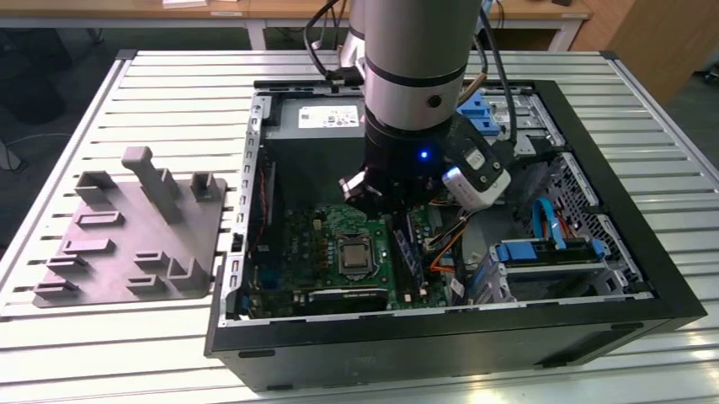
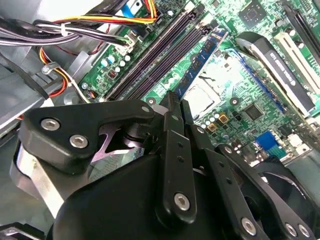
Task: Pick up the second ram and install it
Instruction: 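Insert the second ram into the second slot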
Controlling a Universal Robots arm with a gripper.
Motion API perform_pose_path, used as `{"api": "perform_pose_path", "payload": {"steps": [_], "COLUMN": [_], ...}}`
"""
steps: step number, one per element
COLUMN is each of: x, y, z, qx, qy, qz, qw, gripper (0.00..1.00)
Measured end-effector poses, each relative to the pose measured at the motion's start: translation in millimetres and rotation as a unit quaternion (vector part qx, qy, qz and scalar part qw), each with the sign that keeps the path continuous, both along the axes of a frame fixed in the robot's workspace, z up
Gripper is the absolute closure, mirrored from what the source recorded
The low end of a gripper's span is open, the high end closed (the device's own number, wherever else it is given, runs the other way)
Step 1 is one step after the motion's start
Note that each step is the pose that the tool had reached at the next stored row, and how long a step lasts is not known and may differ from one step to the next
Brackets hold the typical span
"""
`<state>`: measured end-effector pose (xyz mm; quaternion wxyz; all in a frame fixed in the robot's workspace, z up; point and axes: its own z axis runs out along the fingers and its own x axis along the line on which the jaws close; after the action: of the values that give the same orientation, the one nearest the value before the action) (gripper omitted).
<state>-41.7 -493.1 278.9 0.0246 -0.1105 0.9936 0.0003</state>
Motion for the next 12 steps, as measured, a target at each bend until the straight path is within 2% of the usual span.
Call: {"api": "perform_pose_path", "payload": {"steps": [12], "x": [0.0], "y": [0.0], "z": [-0.1], "qx": [0.0000], "qy": [0.0000], "qz": [-0.036], "qw": [0.9994], "gripper": [0.86]}}
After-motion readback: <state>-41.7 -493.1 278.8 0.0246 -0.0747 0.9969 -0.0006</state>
